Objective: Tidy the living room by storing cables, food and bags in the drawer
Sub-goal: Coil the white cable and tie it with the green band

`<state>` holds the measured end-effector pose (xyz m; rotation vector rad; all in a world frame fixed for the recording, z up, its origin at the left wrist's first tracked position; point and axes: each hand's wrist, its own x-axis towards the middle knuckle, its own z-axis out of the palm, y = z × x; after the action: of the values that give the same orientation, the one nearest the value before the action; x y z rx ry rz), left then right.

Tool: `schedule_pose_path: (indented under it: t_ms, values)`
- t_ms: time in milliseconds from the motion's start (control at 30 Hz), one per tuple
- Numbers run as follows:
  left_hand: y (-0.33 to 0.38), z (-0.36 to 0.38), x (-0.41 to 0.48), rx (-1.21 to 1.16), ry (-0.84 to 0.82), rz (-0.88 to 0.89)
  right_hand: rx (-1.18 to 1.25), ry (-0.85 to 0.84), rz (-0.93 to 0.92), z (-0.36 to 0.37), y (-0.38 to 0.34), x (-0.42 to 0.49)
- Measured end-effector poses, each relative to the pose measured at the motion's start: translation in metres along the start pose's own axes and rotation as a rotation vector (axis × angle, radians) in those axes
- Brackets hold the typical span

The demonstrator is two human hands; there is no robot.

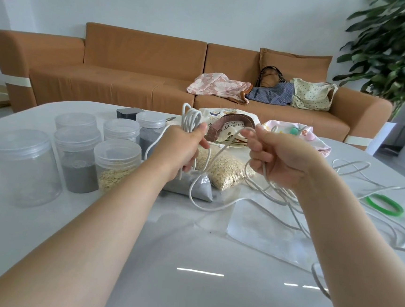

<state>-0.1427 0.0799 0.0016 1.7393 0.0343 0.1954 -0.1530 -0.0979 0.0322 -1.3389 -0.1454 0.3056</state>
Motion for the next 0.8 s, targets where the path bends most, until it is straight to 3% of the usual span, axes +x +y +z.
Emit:
schedule_pose_path:
  t_ms: [200, 433, 800]
  values:
    - [-0.001, -0.004, -0.003, -0.321, -0.467, -0.279, -0.374, 0.046, -0.356, 0.005, -0.004, -0.005]
    - [-0.015, 0.0, -0.006, -0.46, -0.964, -0.248, -0.627, 0.109, -0.514, 0.012, 0.002, -0.003]
    - [-0.013, 0.013, -0.013, -0.198, -0.836, -0.351, -0.664, 0.145, -0.549, 0.015, 0.005, 0.0]
